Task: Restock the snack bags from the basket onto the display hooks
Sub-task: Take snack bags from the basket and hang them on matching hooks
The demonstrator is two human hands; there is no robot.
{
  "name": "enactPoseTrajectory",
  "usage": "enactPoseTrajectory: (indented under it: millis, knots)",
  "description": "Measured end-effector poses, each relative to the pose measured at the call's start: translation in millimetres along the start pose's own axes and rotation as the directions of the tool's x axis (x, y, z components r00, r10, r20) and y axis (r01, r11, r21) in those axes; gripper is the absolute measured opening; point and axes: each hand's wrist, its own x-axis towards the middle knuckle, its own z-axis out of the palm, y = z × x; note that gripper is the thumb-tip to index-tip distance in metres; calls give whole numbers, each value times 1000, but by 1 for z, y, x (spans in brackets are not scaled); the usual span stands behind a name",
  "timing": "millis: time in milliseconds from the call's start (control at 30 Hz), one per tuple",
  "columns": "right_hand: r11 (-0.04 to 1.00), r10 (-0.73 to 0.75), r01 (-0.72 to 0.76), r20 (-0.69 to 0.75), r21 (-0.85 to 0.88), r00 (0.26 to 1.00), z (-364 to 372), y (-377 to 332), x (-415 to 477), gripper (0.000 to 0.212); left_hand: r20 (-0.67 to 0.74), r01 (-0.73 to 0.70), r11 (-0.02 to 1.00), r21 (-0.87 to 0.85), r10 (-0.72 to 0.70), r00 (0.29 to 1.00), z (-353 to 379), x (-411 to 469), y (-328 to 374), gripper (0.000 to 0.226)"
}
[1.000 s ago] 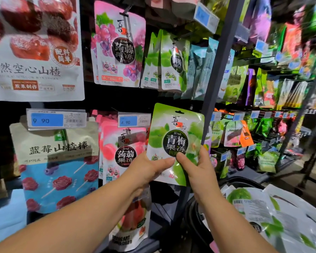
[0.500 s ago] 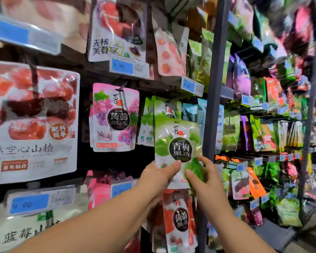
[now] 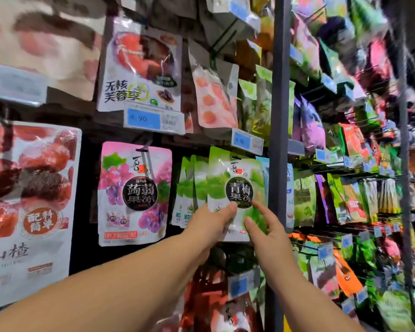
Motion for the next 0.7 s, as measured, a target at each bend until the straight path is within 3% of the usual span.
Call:
enactPoseTrajectory:
  millis: [167, 367, 633, 700]
  knots:
    - [1000, 11, -11, -25, 0, 1000, 8, 2, 11, 41, 3, 8, 1000, 28, -8, 1000, -1, 12, 6, 18]
    - [1000, -2, 2, -30, 11, 1000, 10, 5, 21, 33, -35, 15, 994, 107, -11, 999, -3, 22, 6, 37]
    - [999, 2, 0, 49, -43, 999, 14, 14, 37, 36, -101, 42, 982, 184, -24, 995, -8, 30, 1, 29]
    - [998, 1, 4, 72, -65, 997, 18, 17, 43, 40, -136, 45, 974, 223, -15, 991, -11, 34, 0, 53]
